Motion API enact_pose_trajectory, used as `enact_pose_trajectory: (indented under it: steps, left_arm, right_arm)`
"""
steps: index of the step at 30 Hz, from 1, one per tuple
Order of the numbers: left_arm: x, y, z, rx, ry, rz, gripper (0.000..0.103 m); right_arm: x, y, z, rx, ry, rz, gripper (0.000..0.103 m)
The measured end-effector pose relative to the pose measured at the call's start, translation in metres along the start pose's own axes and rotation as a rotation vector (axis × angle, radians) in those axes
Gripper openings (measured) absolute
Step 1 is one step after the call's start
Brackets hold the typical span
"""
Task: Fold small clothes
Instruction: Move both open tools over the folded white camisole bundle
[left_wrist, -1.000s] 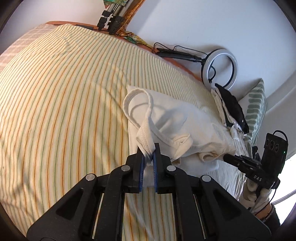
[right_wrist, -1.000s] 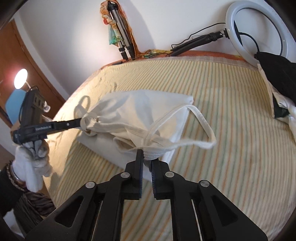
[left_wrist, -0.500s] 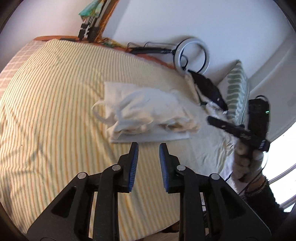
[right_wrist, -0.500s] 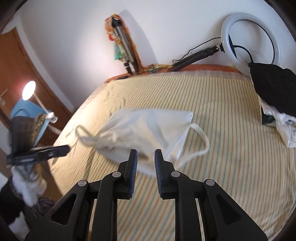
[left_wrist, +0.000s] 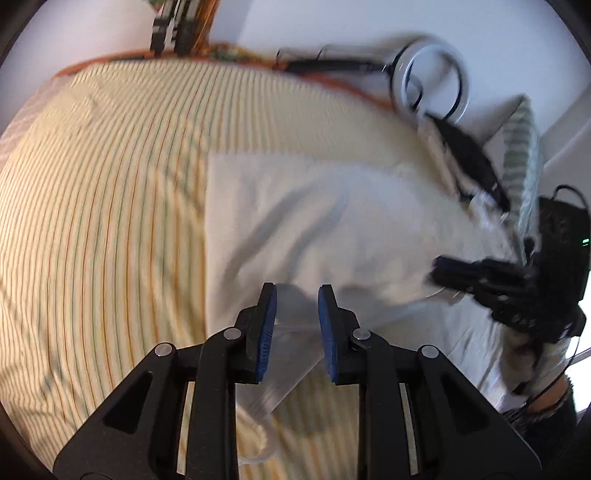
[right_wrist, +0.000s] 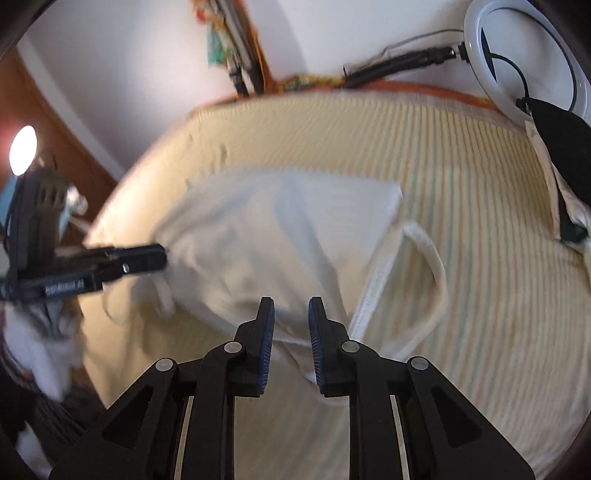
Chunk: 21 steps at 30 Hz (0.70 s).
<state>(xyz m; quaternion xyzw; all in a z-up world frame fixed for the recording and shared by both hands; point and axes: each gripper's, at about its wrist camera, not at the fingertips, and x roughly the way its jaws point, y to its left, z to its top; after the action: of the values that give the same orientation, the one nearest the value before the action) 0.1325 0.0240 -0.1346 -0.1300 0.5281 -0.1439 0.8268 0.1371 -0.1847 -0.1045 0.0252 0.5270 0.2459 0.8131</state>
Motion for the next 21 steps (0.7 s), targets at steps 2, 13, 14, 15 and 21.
enact_pose_trajectory:
  steps: [2, 13, 14, 15, 21]
  left_arm:
    - [-0.003, 0.005, -0.013, 0.005, 0.007, 0.010, 0.021]
    - [-0.046, 0.016, 0.014, -0.094, -0.141, -0.052, 0.021]
    - [-0.042, 0.015, 0.017, -0.101, -0.143, -0.055, 0.021]
    - [-0.040, 0.015, 0.019, -0.103, -0.150, -0.059, 0.021]
    - [-0.005, 0.022, 0.016, -0.066, -0.064, 0.033, 0.021]
  right_arm:
    - [-0.002, -0.003, -0.015, -0.022, 0.033, -0.037, 0.017]
    - [-0.048, -0.025, -0.003, 0.109, -0.161, 0.077, 0.018]
    - [-0.046, -0.026, 0.000, 0.121, -0.170, 0.075, 0.018]
    - [-0.044, -0.028, 0.003, 0.132, -0.178, 0.076, 0.018]
    - [-0.015, -0.029, 0.002, 0.122, -0.091, 0.054, 0.018]
